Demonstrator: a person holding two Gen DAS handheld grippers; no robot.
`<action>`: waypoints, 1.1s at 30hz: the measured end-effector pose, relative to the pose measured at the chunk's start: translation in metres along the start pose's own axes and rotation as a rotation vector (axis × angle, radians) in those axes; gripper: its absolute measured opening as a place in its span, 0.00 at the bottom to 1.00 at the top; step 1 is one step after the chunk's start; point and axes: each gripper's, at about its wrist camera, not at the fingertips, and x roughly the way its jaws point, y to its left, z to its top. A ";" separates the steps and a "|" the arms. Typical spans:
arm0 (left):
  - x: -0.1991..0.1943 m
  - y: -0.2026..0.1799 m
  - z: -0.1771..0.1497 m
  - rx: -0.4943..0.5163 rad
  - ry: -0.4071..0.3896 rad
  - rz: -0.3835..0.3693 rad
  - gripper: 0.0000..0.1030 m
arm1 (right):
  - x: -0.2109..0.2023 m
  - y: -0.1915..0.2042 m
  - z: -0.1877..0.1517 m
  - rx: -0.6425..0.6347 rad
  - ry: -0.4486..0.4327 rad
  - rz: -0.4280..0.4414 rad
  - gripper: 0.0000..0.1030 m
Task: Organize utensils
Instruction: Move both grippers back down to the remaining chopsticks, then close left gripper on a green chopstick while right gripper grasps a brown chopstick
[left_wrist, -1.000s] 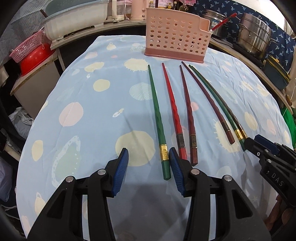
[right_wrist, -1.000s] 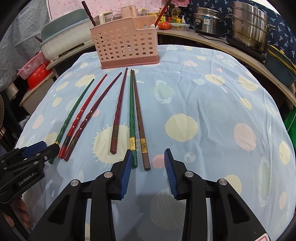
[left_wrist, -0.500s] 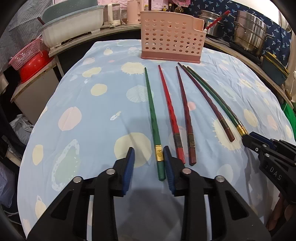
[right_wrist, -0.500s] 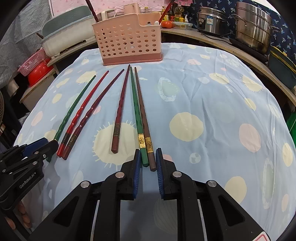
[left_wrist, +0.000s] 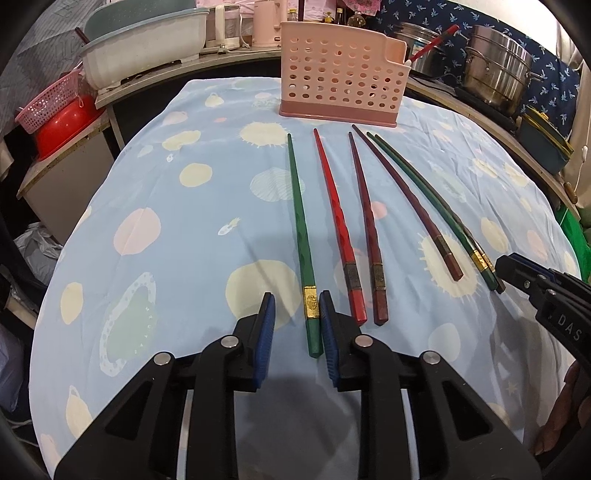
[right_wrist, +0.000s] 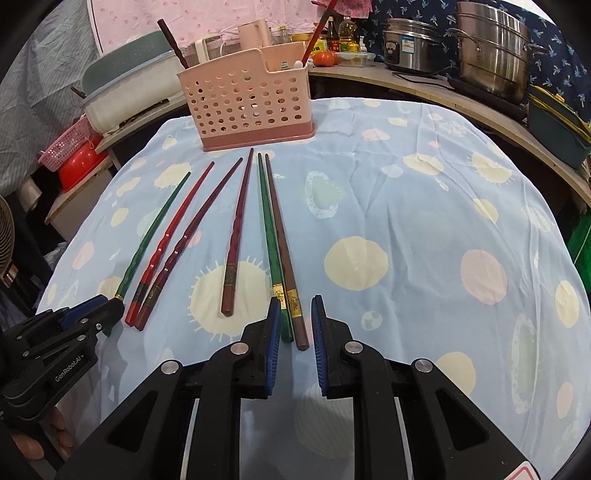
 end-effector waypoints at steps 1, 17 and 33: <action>0.000 0.000 0.000 -0.001 0.000 0.000 0.23 | 0.002 0.000 0.001 -0.003 0.004 -0.007 0.15; 0.000 0.000 0.000 -0.002 -0.003 0.000 0.24 | 0.010 0.000 -0.002 -0.029 0.016 -0.014 0.15; -0.001 0.004 0.000 -0.019 -0.004 -0.020 0.21 | 0.017 -0.006 -0.001 -0.009 0.038 -0.016 0.10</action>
